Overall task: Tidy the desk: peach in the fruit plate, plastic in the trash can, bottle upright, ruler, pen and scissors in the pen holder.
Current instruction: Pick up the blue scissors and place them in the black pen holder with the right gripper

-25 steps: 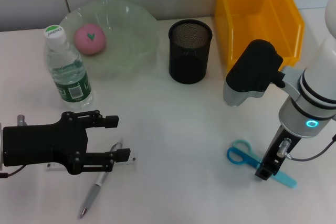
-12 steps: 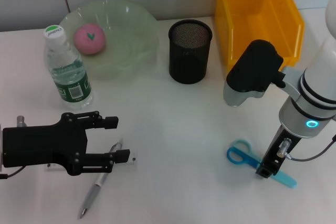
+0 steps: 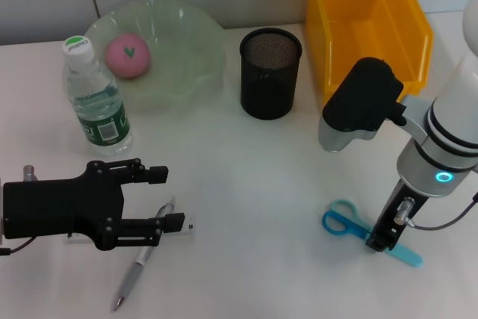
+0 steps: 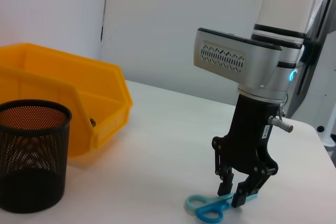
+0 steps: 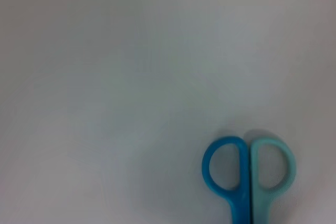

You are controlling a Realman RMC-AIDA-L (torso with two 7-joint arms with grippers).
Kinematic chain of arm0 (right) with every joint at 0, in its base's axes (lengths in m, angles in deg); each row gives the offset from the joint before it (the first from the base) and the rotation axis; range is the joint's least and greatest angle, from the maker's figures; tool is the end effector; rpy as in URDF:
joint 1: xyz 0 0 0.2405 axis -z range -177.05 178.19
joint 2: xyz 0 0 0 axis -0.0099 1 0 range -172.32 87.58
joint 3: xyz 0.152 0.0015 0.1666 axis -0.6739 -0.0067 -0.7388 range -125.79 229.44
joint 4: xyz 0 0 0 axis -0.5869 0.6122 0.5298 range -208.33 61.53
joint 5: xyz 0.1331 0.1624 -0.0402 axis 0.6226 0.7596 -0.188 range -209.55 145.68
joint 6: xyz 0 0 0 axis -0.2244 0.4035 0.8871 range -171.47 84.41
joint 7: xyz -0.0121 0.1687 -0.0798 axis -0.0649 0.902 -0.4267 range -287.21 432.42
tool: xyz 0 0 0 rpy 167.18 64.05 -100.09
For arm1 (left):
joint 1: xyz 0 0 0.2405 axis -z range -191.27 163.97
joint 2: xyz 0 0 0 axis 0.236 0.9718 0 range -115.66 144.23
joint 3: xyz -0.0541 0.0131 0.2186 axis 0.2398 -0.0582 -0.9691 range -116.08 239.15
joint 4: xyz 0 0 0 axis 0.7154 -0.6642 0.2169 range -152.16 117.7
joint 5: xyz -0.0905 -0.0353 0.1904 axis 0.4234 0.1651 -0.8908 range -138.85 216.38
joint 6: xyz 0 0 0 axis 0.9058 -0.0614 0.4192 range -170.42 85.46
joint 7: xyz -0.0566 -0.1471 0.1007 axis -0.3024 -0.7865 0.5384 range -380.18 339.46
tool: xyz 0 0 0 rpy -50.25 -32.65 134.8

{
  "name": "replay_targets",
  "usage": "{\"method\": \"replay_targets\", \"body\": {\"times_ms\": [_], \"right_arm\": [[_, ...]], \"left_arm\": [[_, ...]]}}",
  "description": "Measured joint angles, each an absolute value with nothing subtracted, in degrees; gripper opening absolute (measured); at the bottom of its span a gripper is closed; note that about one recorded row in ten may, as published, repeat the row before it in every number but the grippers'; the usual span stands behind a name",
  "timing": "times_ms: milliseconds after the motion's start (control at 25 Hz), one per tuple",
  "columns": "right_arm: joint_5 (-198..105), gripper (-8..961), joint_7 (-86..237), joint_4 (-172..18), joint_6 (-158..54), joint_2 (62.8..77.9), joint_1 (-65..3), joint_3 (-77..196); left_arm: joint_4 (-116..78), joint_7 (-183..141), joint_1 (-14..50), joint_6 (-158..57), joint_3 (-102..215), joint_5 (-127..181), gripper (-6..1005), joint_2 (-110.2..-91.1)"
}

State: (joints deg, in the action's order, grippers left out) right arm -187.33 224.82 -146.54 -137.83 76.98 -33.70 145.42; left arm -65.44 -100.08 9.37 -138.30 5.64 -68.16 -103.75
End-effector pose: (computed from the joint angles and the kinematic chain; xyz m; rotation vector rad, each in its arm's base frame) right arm 0.2090 0.3080 -0.0533 -2.5843 0.9081 -0.9551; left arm -0.2099 0.2957 -0.0216 -2.9293 -0.4227 -0.6653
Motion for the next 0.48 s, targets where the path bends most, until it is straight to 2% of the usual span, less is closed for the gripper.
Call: {"method": "replay_targets", "body": {"times_ms": [480], "right_arm": [[-184.9,218,224.5,-151.5,-139.7,76.89,-33.8,139.8]], "left_arm": [[-65.5,-100.1,9.4,-138.4,5.9,-68.0,795,-103.67]]}}
